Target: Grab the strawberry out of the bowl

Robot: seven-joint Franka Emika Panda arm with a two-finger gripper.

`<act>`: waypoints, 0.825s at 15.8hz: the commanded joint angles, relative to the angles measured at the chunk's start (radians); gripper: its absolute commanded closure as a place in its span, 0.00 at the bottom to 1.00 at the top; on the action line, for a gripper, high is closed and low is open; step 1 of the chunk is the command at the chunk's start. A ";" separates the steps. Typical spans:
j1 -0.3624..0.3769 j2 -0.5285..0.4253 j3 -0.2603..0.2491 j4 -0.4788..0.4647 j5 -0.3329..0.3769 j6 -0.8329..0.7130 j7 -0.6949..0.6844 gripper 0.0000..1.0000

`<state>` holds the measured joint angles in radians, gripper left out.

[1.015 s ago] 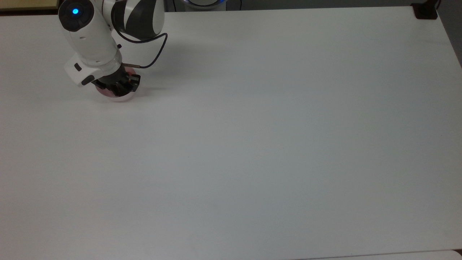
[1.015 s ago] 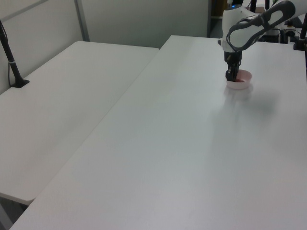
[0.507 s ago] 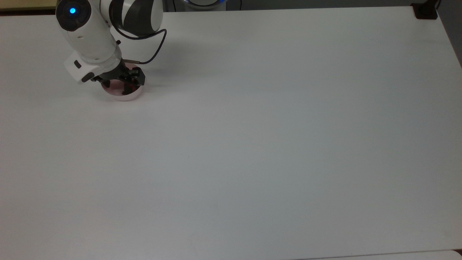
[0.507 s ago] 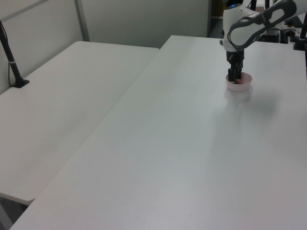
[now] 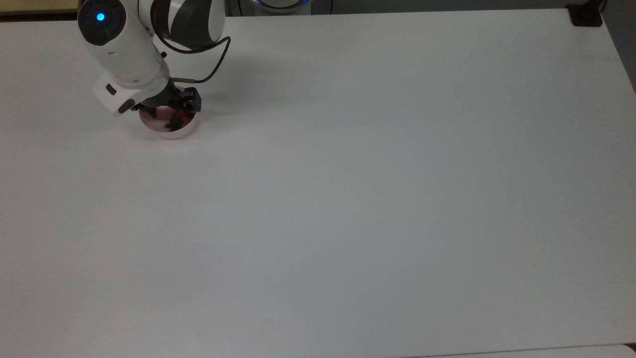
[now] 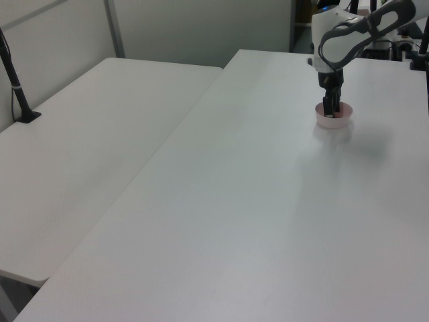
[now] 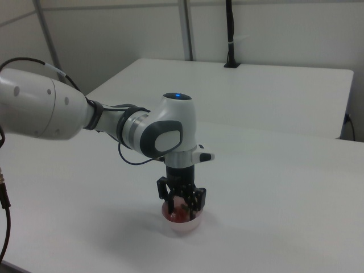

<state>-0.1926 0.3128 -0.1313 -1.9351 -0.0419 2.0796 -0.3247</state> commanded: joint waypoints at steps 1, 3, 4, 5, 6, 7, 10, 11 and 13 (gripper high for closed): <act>0.007 -0.028 -0.002 -0.019 -0.012 -0.023 -0.010 0.52; 0.005 -0.029 -0.002 -0.019 -0.009 -0.023 -0.004 0.72; 0.005 -0.029 -0.002 -0.018 -0.006 -0.023 -0.002 0.76; 0.005 -0.029 -0.002 -0.016 -0.006 -0.027 -0.002 0.77; 0.004 -0.031 -0.002 -0.015 -0.004 -0.041 -0.004 0.77; 0.004 -0.032 -0.002 -0.015 -0.003 -0.041 -0.004 0.77; -0.007 -0.043 -0.004 0.019 -0.001 -0.064 -0.013 0.78; -0.017 -0.043 -0.005 0.045 0.000 -0.094 -0.014 0.78; -0.027 -0.041 -0.011 0.100 0.005 -0.127 -0.028 0.77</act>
<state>-0.2014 0.2986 -0.1343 -1.9017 -0.0419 2.0318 -0.3252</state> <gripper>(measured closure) 0.599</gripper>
